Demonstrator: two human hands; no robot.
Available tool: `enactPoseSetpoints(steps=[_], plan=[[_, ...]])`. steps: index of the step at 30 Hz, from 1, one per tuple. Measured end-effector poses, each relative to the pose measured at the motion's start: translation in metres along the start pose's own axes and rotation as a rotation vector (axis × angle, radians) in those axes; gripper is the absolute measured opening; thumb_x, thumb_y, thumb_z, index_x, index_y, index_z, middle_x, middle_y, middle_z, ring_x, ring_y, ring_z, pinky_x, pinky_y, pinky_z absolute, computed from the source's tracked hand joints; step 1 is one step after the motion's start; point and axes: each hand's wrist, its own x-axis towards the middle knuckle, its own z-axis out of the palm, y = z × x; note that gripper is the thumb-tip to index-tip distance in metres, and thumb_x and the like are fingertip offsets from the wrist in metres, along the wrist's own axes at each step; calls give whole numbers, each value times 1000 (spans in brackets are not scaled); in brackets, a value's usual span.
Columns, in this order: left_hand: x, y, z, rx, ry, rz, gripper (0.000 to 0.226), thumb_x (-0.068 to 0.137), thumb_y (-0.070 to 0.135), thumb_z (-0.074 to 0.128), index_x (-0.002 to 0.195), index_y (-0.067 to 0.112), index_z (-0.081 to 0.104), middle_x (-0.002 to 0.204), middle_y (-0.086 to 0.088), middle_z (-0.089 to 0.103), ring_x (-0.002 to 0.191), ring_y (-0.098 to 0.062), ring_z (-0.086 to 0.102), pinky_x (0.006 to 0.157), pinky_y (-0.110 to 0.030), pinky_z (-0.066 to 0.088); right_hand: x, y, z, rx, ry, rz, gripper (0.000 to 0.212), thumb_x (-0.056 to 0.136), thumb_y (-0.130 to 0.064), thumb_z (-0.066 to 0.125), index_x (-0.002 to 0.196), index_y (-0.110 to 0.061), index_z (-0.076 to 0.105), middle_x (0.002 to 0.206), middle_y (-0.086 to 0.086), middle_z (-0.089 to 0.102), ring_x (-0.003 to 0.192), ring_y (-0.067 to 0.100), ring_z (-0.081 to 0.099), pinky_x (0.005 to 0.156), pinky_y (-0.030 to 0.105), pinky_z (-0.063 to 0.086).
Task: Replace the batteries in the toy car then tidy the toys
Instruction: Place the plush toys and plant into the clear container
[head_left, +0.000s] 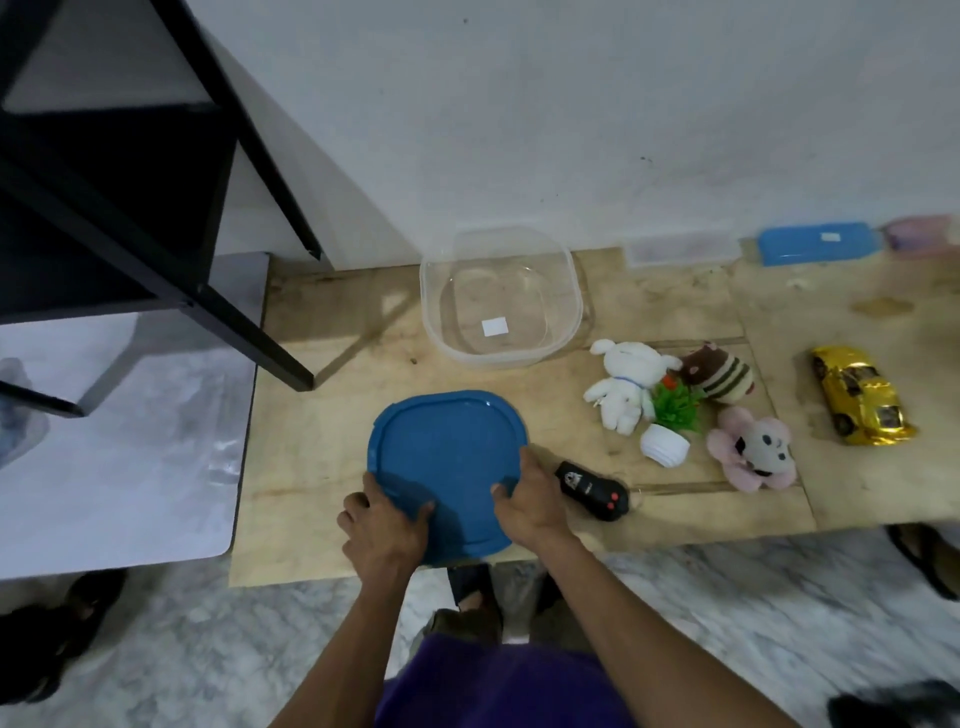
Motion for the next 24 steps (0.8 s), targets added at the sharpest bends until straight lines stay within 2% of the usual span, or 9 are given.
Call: enactPoseSetpoints(steps=[5, 9, 13, 15, 17, 19, 21, 24], plan=[[-7, 16, 3, 27, 56, 75, 83, 87, 52, 68, 150, 15, 28, 150, -18, 34, 136, -41, 31, 107, -60, 35, -10, 1, -18, 70, 160, -133, 60, 99, -29, 56, 153, -16, 33, 149, 7, 45, 140, 26, 41, 114, 42, 39], [-20, 61, 15, -36, 97, 274, 77, 90, 52, 64, 151, 15, 34, 153, -20, 33, 138, -42, 30, 110, -60, 30, -11, 8, -65, 136, 384, -199, 53, 99, -33, 55, 148, -18, 42, 148, 8, 48, 137, 23, 45, 111, 41, 42], [-37, 124, 39, -86, 69, 501, 73, 91, 49, 64, 148, 12, 39, 148, -21, 39, 134, -41, 35, 108, -58, 35, 2, 32, -134, 149, 634, -273, 44, 100, -31, 54, 142, -17, 49, 141, 4, 56, 131, 20, 50, 106, 33, 43], [-46, 156, 54, -100, 34, 554, 73, 91, 49, 64, 148, 11, 41, 146, -20, 41, 132, -39, 39, 108, -54, 37, 13, 54, -170, 49, 749, -262, 45, 100, -33, 49, 142, -17, 50, 140, 6, 56, 130, 25, 49, 106, 39, 43], [-56, 186, 67, -115, -16, 567, 74, 91, 54, 60, 149, 14, 39, 146, -20, 42, 130, -39, 41, 106, -52, 40, 25, 83, -200, -104, 874, -202, 49, 97, -34, 52, 141, -14, 49, 138, 12, 56, 127, 34, 49, 102, 48, 45], [-63, 212, 82, -126, -45, 573, 75, 89, 57, 52, 150, 17, 36, 146, -20, 41, 129, -39, 41, 103, -51, 42, 34, 110, -218, -205, 915, -89, 59, 94, -40, 58, 146, -18, 43, 142, 15, 51, 129, 38, 46, 96, 52, 45], [-64, 233, 99, -137, -52, 557, 74, 91, 57, 49, 152, 20, 33, 147, -18, 40, 130, -38, 40, 101, -51, 41, 44, 133, -224, -273, 879, -16, 69, 92, -52, 57, 151, -24, 36, 148, 15, 44, 133, 39, 42, 91, 54, 48], [-61, 259, 120, -158, -63, 513, 70, 96, 55, 50, 156, 28, 25, 152, -17, 34, 135, -37, 34, 106, -54, 37, 67, 149, -225, -319, 799, -49, 74, 90, -62, 54, 153, -28, 35, 152, 16, 41, 132, 40, 43, 88, 54, 52]])
